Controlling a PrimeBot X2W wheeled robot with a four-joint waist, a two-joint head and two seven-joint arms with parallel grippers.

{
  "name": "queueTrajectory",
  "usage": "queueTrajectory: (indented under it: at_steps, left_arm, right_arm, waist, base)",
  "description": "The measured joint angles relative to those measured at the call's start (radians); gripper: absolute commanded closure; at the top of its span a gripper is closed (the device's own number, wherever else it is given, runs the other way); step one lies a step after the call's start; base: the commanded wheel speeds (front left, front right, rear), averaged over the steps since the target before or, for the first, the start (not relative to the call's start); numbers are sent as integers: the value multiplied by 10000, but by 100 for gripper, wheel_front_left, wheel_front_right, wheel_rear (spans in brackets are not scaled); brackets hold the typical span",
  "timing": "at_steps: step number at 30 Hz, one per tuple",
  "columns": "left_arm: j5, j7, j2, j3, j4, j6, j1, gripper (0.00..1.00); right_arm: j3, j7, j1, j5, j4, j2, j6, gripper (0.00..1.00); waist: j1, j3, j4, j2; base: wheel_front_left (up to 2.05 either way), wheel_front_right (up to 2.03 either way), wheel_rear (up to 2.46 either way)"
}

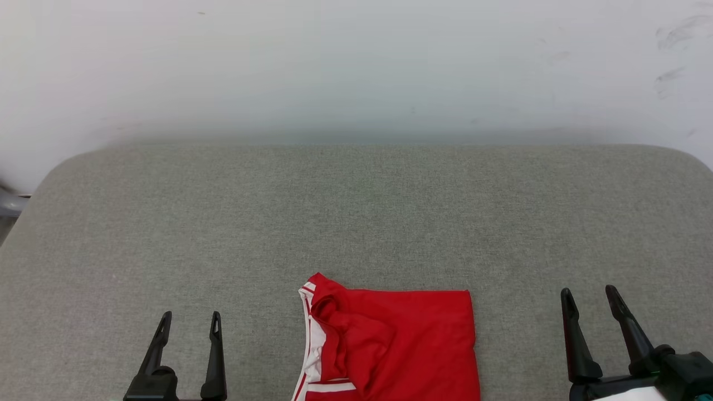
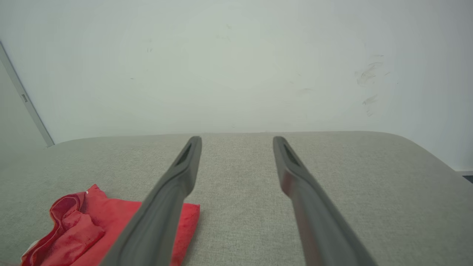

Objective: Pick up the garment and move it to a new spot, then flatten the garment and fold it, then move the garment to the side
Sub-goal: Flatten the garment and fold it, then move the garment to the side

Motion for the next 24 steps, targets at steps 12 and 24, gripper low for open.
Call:
queueTrajectory:
  at_steps: [12,24]
  left_arm:
    - [6,0,-25,17,40,-2,31,0]
    - [15,0,-90,-29,81,-8,-30,0]
  right_arm:
    - [71,61,101,-54,-19,2,0,0]
    - [270,1202,-1679,-336,-451,-491,0,0]
  waist:
    - [1,-20,27,0]
    - [2,130,180,0]
  base:
    - [0,0,0]
    - [0,0,0]
